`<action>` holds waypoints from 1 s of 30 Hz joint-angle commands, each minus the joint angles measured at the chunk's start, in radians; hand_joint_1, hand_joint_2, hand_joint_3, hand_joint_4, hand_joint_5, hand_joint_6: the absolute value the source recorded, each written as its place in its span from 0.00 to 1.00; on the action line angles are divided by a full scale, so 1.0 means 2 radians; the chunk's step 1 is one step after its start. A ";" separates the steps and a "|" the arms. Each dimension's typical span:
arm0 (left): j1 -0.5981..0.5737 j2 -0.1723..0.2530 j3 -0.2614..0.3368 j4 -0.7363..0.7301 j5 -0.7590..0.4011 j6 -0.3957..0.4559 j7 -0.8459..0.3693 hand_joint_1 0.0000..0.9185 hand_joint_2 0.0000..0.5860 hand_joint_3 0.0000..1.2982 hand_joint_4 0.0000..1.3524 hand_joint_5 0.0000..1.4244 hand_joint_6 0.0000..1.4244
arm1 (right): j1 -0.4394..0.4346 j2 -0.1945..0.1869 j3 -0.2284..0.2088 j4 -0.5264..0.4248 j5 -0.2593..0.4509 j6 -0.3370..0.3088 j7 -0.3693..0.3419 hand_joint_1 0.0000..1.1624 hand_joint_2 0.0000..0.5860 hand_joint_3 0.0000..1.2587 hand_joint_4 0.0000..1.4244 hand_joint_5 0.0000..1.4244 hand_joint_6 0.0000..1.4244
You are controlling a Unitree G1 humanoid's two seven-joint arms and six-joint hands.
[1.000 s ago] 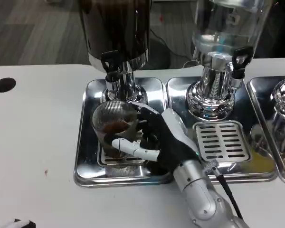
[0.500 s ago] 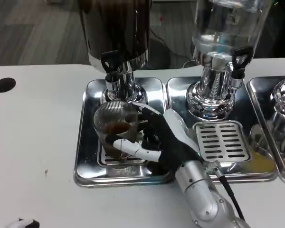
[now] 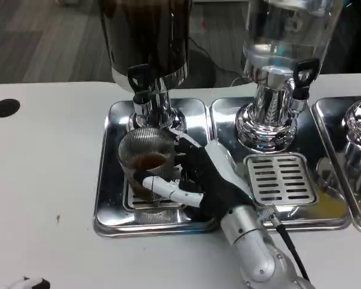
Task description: Grasp the cup under the faucet to collect the drink, then remove the cup.
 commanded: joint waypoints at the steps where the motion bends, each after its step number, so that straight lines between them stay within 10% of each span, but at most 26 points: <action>1: 0.005 0.003 0.001 0.005 -0.003 0.004 -0.006 0.00 0.24 0.20 0.12 0.12 0.25 | -0.001 0.000 0.001 0.010 -0.001 -0.004 -0.001 0.30 0.15 0.13 0.19 0.23 0.18; 12: 0.003 0.004 -0.001 0.005 -0.003 0.007 -0.009 0.00 0.24 0.20 0.12 0.12 0.25 | -0.002 -0.001 0.000 0.013 -0.001 -0.008 0.001 0.24 0.12 0.12 0.16 0.21 0.14; 30: 0.000 0.011 0.004 0.010 -0.009 0.010 -0.011 0.00 0.25 0.21 0.13 0.12 0.25 | 0.003 0.007 0.011 0.012 -0.029 0.000 -0.034 0.44 0.19 0.12 0.18 0.28 0.22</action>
